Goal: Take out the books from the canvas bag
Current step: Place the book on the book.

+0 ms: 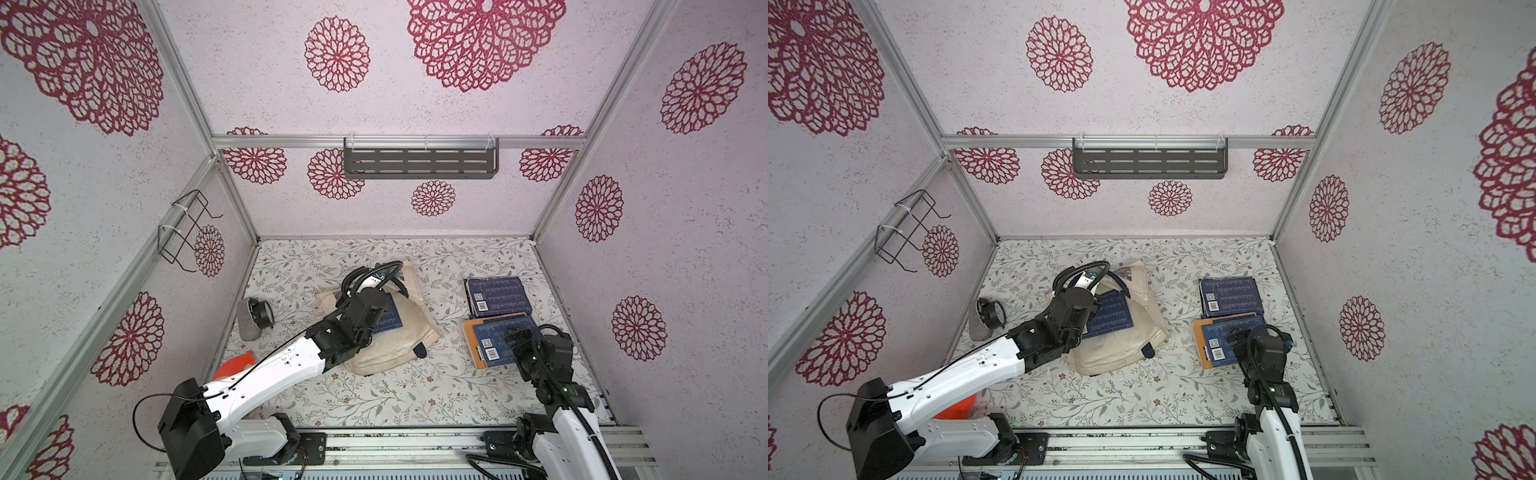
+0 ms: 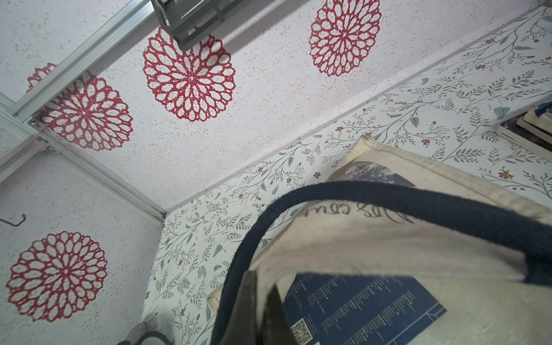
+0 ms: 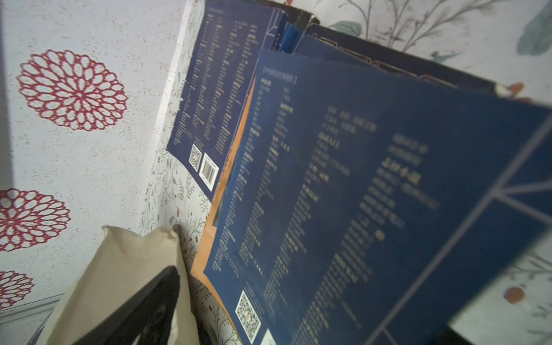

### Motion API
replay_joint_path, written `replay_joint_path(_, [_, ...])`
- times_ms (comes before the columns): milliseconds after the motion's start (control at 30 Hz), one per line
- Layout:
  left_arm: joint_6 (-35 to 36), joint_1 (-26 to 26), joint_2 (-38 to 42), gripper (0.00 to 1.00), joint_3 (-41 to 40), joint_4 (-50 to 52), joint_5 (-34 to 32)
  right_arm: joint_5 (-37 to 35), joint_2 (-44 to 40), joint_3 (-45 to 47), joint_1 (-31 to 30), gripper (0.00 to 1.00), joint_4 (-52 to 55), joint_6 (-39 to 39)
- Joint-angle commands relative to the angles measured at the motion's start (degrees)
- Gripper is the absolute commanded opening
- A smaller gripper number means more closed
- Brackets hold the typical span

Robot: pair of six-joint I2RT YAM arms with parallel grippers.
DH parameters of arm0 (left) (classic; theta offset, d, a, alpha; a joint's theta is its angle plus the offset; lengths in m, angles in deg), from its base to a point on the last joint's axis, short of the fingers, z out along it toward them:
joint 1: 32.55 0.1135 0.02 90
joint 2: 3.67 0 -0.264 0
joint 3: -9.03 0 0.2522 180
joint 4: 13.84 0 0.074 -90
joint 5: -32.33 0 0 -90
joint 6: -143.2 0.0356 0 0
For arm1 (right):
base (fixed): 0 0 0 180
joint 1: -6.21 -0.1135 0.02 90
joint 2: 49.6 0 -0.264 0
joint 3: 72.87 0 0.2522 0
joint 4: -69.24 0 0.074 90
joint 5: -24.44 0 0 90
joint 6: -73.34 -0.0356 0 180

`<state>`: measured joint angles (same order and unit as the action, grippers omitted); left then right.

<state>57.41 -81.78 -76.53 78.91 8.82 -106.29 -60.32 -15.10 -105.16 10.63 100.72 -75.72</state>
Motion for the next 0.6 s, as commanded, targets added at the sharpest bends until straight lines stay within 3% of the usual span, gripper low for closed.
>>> replay_joint_path(0, [-1.26, 0.67, 0.7, 0.0, 1.63, 0.57, -0.71, -1.2, 1.38, -3.72, 0.32, 0.99, 7.7, -0.64])
replay_joint_path(567, [-1.66, 0.63, 0.26, 0.0, 2.02, 1.38, -0.51, -1.18, 2.71, -11.63, 0.32, 0.99, 17.68, -1.2])
